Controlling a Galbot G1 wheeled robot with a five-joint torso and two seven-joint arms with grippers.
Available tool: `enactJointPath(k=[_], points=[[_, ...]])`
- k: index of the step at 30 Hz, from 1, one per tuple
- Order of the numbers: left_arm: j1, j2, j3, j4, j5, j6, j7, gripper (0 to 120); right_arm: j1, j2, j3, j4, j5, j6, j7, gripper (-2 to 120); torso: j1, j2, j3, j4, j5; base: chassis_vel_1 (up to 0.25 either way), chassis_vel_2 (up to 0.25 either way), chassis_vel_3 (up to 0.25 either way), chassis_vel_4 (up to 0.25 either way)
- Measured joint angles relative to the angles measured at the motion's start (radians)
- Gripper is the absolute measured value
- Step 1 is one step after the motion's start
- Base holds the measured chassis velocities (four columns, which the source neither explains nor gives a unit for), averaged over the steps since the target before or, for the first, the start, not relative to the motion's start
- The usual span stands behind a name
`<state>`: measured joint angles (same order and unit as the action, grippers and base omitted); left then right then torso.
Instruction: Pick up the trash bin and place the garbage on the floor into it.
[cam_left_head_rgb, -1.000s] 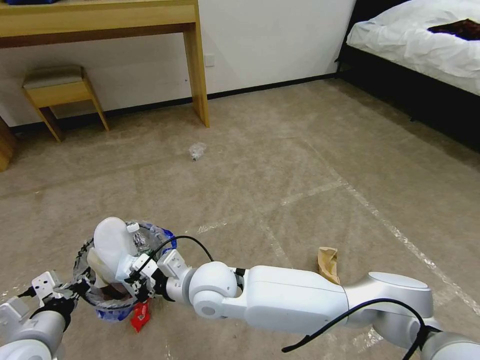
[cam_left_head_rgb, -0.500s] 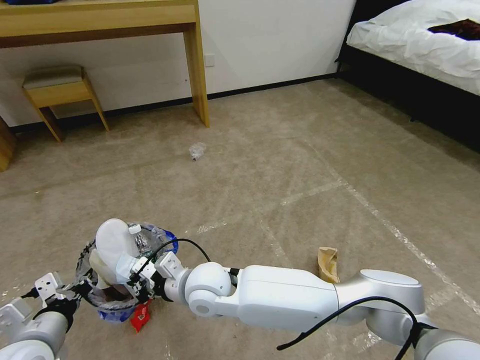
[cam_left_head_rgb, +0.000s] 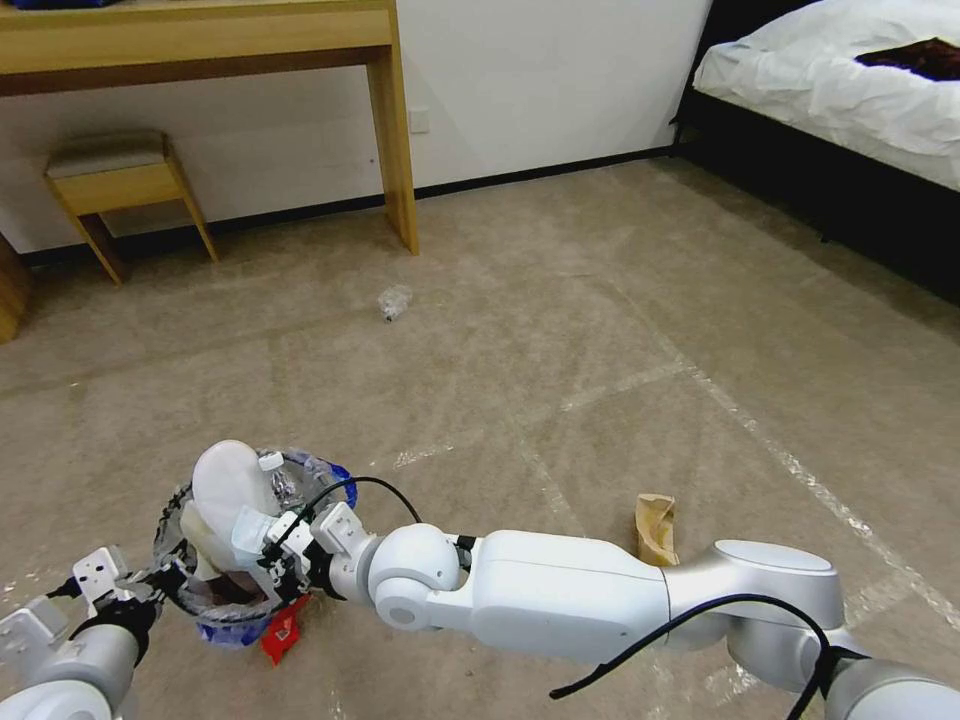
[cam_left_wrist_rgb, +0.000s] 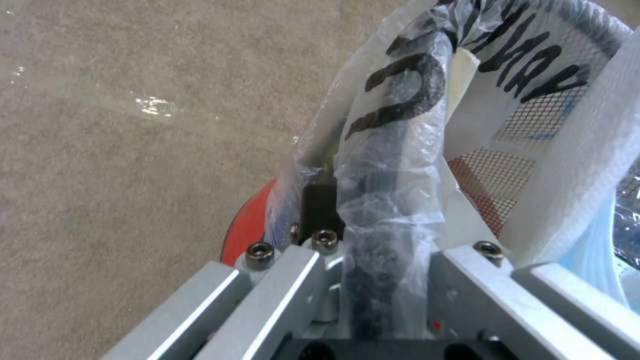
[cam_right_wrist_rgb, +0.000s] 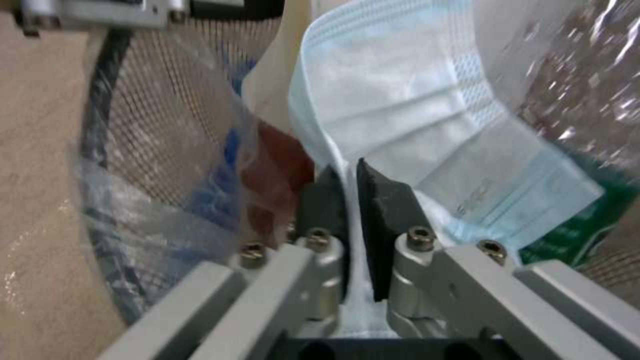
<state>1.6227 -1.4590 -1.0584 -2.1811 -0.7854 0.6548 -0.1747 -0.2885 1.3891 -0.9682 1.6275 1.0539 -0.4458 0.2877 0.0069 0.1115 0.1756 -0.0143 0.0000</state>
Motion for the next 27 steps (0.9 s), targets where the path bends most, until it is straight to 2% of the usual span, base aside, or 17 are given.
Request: enactJointPath(k=[1,3,4,7,8,11,12,13,14,16,19,20,21,23,27], points=[[0.000,0.000,0.000,0.000,0.000,0.000,0.000,1,0.000,0.000,0.000,0.000,0.000,0.000,0.000,12,0.000,0.000,0.000,0.0000,0.0000,0.000,0.000,0.000,0.000],[-0.001,0.000,0.001,0.002,0.001,0.000,0.000,1,0.000,-0.003,0.003,0.008,0.000,0.000,0.005,22,0.000,0.000,0.000,0.0000,0.0000,0.000,0.000,0.000,0.000],[-0.001,0.000,0.001,0.002,0.001,0.000,0.000,1,0.000,-0.003,0.003,0.008,0.000,0.000,0.005,22,0.000,0.000,0.000,0.0000,0.0000,0.000,0.000,0.000,0.000],[-0.002,-0.001,0.003,0.003,0.002,0.000,0.000,1,0.001,-0.007,0.006,0.019,0.000,-0.001,0.009,37,0.000,0.000,0.000,0.0000,0.0000,0.000,0.000,0.000,0.000],[-0.002,-0.001,0.003,0.003,0.002,0.000,0.000,1,0.001,-0.007,0.006,0.019,0.000,-0.001,0.009,37,0.000,0.000,0.000,0.0000,0.0000,0.000,0.000,0.000,0.000],[-0.003,-0.001,0.004,0.003,0.003,0.000,0.000,1,0.001,-0.013,0.010,0.029,0.000,-0.002,0.012,51,0.000,0.000,0.000,0.0000,0.0000,0.000,0.000,0.000,0.000],[-0.003,-0.001,0.004,0.003,0.003,0.000,0.000,1,0.001,-0.013,0.010,0.029,0.000,-0.002,0.012,51,0.000,0.000,0.000,0.0000,0.0000,0.000,0.000,0.000,0.000],[-0.003,-0.001,0.004,0.003,0.003,0.000,0.000,1,0.001,-0.016,0.010,0.033,0.000,-0.003,0.013,59,0.000,0.000,0.000,0.0000,0.0000,0.000,0.000,0.000,0.000],[-0.003,-0.001,0.004,0.003,0.003,0.000,0.000,1,0.001,-0.016,0.010,0.033,0.000,-0.003,0.013,59,0.000,0.000,0.000,0.0000,0.0000,0.000,0.000,0.000,0.000],[-0.003,-0.002,0.005,0.003,0.004,0.000,0.000,1,-0.003,-0.020,0.014,0.039,0.000,-0.003,0.017,69,0.000,0.000,0.000,0.0000,0.0000,0.000,0.000,0.000,0.000],[-0.002,-0.002,0.006,0.003,0.005,0.000,0.000,1,-0.005,-0.022,0.016,0.042,0.000,-0.004,0.018,74,0.000,0.000,0.000,0.0000,0.0000,0.000,0.000,0.000,0.000],[-0.002,-0.002,0.006,0.004,0.005,0.000,0.000,1,-0.006,-0.025,0.018,0.046,-0.001,-0.004,0.020,82,0.000,0.000,0.000,0.0000,0.0000,0.000,0.000,0.000,0.000],[-0.002,-0.002,0.006,0.004,0.005,0.000,0.000,1,-0.006,-0.025,0.018,0.046,-0.001,-0.004,0.020,82,0.000,0.000,0.000,0.0000,0.0000,0.000,0.000,0.000,0.000],[-0.002,-0.002,0.007,0.004,0.007,0.000,0.000,1,-0.007,-0.029,0.022,0.052,-0.001,-0.006,0.023,94,0.000,0.000,0.000,0.0000,0.0000,0.000,0.000,0.000,0.000],[-0.002,-0.003,0.010,0.004,0.009,0.000,0.000,1,-0.007,-0.030,0.023,0.056,-0.001,-0.007,0.025,98,0.000,0.000,0.000,0.0000,0.0001,0.000,0.000,0.000,0.000]])
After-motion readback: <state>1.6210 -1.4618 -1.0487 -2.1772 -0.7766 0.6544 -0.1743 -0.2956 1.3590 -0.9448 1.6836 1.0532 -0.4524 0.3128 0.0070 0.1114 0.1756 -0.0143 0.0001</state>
